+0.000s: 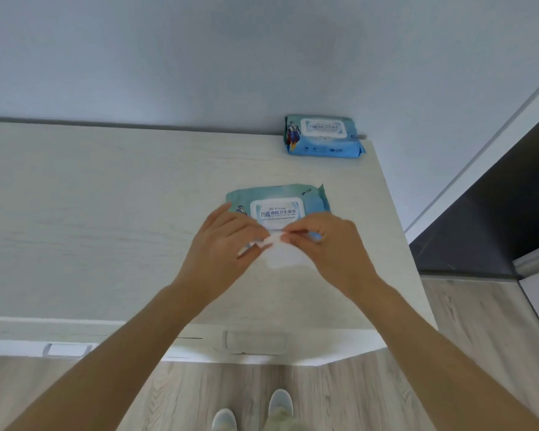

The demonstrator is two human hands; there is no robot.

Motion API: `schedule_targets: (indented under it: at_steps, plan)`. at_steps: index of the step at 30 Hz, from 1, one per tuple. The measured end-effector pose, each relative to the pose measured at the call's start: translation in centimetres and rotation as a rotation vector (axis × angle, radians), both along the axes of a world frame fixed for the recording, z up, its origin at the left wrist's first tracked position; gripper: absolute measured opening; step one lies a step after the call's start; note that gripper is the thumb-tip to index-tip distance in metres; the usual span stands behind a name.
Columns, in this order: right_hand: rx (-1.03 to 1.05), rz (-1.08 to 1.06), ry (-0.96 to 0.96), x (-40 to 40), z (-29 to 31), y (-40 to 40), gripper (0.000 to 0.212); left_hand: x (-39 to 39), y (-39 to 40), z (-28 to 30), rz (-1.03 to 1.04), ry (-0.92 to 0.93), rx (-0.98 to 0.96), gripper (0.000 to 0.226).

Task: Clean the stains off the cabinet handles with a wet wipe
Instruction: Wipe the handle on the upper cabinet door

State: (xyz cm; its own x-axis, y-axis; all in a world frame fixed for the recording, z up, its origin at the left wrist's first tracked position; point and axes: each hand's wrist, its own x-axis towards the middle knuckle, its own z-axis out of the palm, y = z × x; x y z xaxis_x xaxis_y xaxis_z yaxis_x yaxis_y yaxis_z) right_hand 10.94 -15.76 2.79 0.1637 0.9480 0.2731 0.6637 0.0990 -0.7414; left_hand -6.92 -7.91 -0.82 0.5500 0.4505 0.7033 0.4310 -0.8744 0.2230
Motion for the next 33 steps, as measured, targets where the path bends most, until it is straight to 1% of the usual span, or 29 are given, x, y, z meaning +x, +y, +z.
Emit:
schedule_targets:
  at_steps: [1,3,5,7,9,12,13,15,17,18,20,22,23,25,27,29,31,33]
  plan:
    - [-0.053,0.021,-0.028,-0.3,-0.8,-0.7,0.011,-0.5,-0.5,-0.8,-0.026,0.033,0.0,0.021]
    - [-0.158,0.069,-0.152,-1.0,-2.2,-2.1,0.015,-1.3,-1.4,-2.2,-0.071,0.105,-0.014,0.021]
    - [-0.212,0.088,-0.237,-1.7,-3.4,-3.2,0.018,-2.0,-2.1,-3.3,-0.096,0.149,-0.049,0.021]
    - [-0.217,0.061,-0.263,-2.4,-4.0,-4.1,0.019,-2.5,-2.6,-3.9,-0.103,0.188,-0.105,0.023]
    - [-0.178,0.006,-0.28,-3.1,-4.6,-4.7,0.016,-2.9,-3.3,-4.0,-0.084,0.205,-0.18,0.031]
    - [-0.129,-0.106,-0.195,-3.6,-5.3,-5.0,0.012,-2.9,-4.1,-3.4,-0.007,0.211,-0.316,0.051]
    - [-0.116,-0.127,-0.191,-3.7,-5.3,-5.0,0.013,-3.0,-4.1,-3.3,0.028,0.228,-0.353,0.054]
    - [-0.068,-0.127,-0.25,-3.7,-5.5,-4.9,0.016,-3.1,-4.1,-3.1,0.099,0.271,-0.425,0.054]
    - [-0.043,-0.095,-0.326,-3.6,-5.7,-4.9,0.019,-3.5,-4.0,-3.1,0.171,0.297,-0.453,0.055]
    - [-0.027,-0.076,-0.368,-3.5,-5.7,-4.9,0.019,-3.7,-4.0,-3.3,0.202,0.297,-0.442,0.054]
    - [-0.002,-0.018,-0.459,-3.4,-5.6,-4.8,0.011,-3.9,-4.0,-3.5,0.26,0.285,-0.439,0.052]
    - [-0.032,0.04,-0.537,-3.3,-5.0,-4.6,0.031,-3.9,-3.9,-3.6,0.298,0.272,-0.47,0.053]
    - [-0.089,0.064,-0.559,-3.3,-4.5,-4.5,0.034,-3.7,-4.0,-3.6,0.305,0.27,-0.483,0.053]
    - [-0.233,0.12,-0.571,-3.0,-3.7,-4.3,0.032,-3.6,-4.0,-3.5,0.294,0.273,-0.489,0.054]
    - [-0.362,0.189,-0.516,-2.2,-3.3,-3.9,0.04,-3.6,-4.0,-3.6,0.275,0.275,-0.468,0.053]
    - [-0.45,0.23,-0.475,-1.7,-3.2,-3.5,0.044,-3.6,-3.9,-3.7,0.281,0.27,-0.48,0.054]
    - [-0.476,0.219,-0.43,-1.6,-3.6,-3.3,0.042,-3.6,-3.8,-3.7,0.279,0.267,-0.493,0.054]
    - [-0.413,0.168,-0.402,-1.5,-4.5,-3.4,0.043,-3.7,-3.9,-3.7,0.264,0.279,-0.467,0.053]
